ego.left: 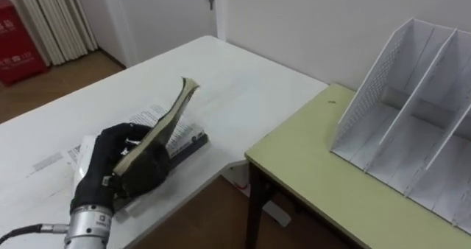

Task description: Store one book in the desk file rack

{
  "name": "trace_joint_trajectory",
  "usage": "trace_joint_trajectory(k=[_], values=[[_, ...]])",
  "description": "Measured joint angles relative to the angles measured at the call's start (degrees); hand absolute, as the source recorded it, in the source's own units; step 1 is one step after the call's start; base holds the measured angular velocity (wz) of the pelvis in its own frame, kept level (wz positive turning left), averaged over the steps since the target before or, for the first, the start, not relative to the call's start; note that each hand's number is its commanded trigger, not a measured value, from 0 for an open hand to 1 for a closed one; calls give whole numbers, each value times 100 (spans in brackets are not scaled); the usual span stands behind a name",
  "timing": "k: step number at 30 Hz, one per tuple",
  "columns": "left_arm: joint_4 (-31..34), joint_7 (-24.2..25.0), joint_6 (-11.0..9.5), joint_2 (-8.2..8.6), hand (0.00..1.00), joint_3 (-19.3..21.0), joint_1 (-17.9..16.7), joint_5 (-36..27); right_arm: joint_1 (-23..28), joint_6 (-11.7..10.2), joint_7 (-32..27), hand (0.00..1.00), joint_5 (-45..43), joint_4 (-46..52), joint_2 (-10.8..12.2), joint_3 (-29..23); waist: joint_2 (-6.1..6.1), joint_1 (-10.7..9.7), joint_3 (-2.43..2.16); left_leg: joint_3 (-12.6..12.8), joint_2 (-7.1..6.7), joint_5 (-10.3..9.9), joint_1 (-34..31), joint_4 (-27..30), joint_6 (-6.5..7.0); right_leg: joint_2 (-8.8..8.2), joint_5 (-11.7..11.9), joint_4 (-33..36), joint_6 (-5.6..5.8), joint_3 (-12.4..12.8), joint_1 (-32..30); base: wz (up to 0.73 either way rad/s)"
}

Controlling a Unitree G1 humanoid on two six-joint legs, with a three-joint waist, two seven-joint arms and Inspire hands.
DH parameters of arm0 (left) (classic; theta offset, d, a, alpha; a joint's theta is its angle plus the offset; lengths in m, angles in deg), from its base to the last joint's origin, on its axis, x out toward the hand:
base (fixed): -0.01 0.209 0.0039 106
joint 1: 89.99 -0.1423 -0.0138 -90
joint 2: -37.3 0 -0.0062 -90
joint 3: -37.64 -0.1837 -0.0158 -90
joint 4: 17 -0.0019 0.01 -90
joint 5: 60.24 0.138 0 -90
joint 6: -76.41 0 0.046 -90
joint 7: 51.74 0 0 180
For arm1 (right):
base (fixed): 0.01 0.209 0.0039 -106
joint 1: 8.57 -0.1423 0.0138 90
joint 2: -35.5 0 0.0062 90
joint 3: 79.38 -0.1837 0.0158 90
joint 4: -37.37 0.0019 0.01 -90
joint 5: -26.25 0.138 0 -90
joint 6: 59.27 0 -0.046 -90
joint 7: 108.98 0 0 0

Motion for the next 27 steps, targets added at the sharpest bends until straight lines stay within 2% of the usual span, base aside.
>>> trace_joint_trajectory(k=[5,10,13,16,18,22,25,27], values=[[17,767,-6,-14,100,-215,6,-1057,109,-58,539,0,-16,993,-8,208,53,-29,28,-31,11,0,-34,3,0,-5,1,98,2,15,-99,-9],[166,1339,-27,-23,100,-309,15,-2105,112,-66,955,0,34,1468,-168,435,65,21,37,1,25,-2,-15,5,-2,0,5,101,-4,45,-98,-3],[166,1846,-45,-31,100,-320,13,-3206,105,-57,1302,0,486,1514,-149,538,69,39,42,20,34,-2,13,13,-2,20,10,124,-13,131,-102,-10],[165,2177,-44,-52,100,-322,13,-3822,105,-7,1503,0,971,1648,-160,566,80,18,64,25,35,-2,7,38,-3,18,10,201,-14,173,-138,-8],[164,2518,-45,-101,100,-403,12,-4501,83,12,1620,0,1820,1901,-187,518,85,21,83,44,33,-3,2,58,-1,14,11,210,-14,200,-139,-5],[141,3254,-29,-162,100,-438,0,-4916,4,33,1725,0,2890,2295,-124,289,68,-21,99,58,39,-6,-27,99,2,17,9,244,-14,207,-228,0],[120,3507,-7,-189,100,-438,-30,-5038,-4,41,1798,0,3376,2486,-105,177,74,-22,94,53,41,-11,-86,155,7,18,9,300,-15,215,-275,0],[45,3733,123,-220,100,-414,-34,-5041,-18,109,1909,0,3979,2503,-108,39,77,-20,89,54,44,-11,-106,163,7,21,10,320,-17,230,-314,0]])
